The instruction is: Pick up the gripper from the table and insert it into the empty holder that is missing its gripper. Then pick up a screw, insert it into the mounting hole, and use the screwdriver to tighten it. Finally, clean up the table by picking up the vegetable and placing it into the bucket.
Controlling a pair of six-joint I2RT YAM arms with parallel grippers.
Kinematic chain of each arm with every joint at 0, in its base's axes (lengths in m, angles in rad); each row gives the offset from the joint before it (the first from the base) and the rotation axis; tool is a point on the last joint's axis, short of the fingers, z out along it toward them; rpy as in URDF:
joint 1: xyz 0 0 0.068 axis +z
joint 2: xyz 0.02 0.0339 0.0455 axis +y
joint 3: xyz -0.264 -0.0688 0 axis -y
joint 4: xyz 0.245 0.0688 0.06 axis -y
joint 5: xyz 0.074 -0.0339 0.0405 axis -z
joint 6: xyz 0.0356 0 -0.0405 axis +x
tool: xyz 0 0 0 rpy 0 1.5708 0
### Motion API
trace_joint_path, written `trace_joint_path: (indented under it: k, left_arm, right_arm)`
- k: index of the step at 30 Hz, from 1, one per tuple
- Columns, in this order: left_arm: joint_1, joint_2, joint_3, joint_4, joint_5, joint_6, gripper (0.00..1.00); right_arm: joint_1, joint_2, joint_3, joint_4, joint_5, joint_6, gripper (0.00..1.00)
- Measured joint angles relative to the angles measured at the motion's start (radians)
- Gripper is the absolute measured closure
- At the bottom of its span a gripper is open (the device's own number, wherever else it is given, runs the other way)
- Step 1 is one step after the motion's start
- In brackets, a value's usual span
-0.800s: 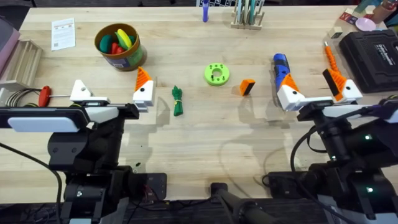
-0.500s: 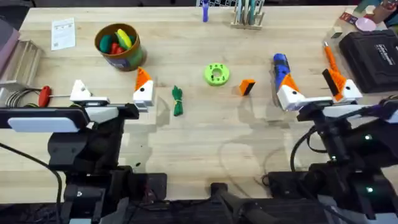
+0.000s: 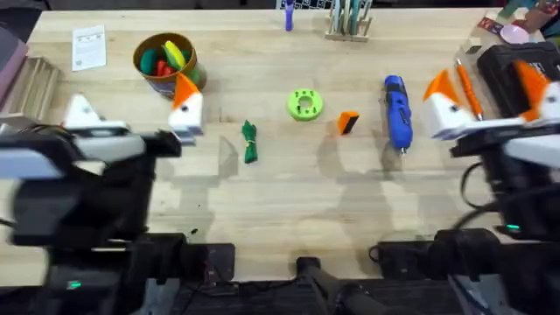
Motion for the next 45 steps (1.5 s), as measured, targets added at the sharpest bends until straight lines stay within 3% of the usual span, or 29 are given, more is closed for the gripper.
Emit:
trace_joint_path:
  k: [6,11,18,19,25,33,37,45]
  left_arm:
    - [0.023,0.318,0.291,-0.170,-0.015,0.000,0.014]
    - [0.025,0.619,0.560,-0.430,-0.019,0.000,0.015]
    - [0.025,0.915,0.875,-0.749,-0.019,0.000,0.015]
    - [0.025,1.013,0.976,-0.850,-0.019,0.000,0.015]
    - [0.025,1.122,1.046,-0.937,-0.019,0.000,0.015]
    - [0.020,1.147,1.047,-0.997,-0.014,-0.005,0.015]
    - [-0.046,1.149,1.047,-1.069,-0.014,-0.067,0.015]
    - [-0.305,1.278,1.052,-1.147,0.001,-0.322,0.015]
  right_arm:
    - [0.000,0.205,0.267,-0.188,0.031,0.000,0.009]
    - [0.000,0.453,0.535,-0.466,0.052,0.000,0.010]
    - [0.000,0.768,0.848,-0.861,0.056,0.000,0.010]
    - [0.000,0.879,0.931,-0.984,0.059,0.000,0.010]
    - [0.000,1.018,0.988,-1.069,0.060,0.000,0.010]
    - [0.000,1.072,0.988,-1.087,0.060,0.000,0.010]
    - [0.000,1.077,0.988,-1.087,0.060,0.000,0.009]
    - [0.000,1.077,0.991,-1.091,0.060,0.000,0.009]
